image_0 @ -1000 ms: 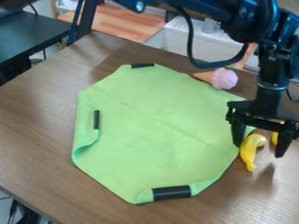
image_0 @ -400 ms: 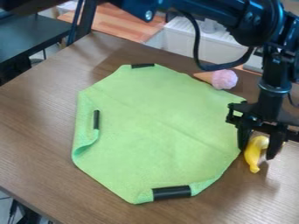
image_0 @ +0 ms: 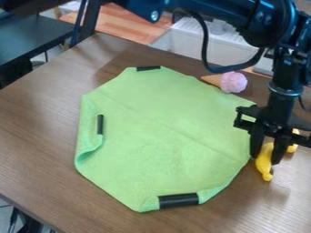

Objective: Put the banana on the top edge of the cloth

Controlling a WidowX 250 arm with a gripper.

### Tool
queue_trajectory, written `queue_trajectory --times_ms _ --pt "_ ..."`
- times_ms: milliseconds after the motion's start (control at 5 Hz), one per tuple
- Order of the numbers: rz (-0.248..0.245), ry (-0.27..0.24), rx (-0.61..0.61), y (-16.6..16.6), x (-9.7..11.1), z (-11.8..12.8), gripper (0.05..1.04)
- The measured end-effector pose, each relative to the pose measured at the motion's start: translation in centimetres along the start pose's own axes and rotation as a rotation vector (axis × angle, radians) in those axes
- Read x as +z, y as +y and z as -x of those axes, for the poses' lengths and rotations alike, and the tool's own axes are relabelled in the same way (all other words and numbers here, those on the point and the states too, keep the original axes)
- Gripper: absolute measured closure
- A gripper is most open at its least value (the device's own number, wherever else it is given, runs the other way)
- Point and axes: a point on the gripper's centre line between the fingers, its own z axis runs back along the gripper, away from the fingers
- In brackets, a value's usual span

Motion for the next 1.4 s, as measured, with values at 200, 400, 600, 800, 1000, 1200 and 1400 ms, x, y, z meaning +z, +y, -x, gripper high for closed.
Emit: queue_trajectory --times_ms 200,400,600,800,1000,1200,1400 --pt "0.051 -0.039 -0.004 -0.7 2.0 -0.1 0.767" --pt "0.122 -0.136 0.018 0.1 7.2 -0.2 0.767" --pt "0.113 -0.151 0.022 1.4 9.0 0.3 0.767" --pt "0.007 -0.09 -0.077 3.1 8.9 1.4 0.767" --pt "-0.077 -0.041 -0.198 5.5 8.7 3.1 0.767" --pt "-0.092 0.014 -0.32 7.6 8.2 5.8 0.767" --pt "-0.003 0.042 -0.44 9.8 7.8 7.9 0.767"
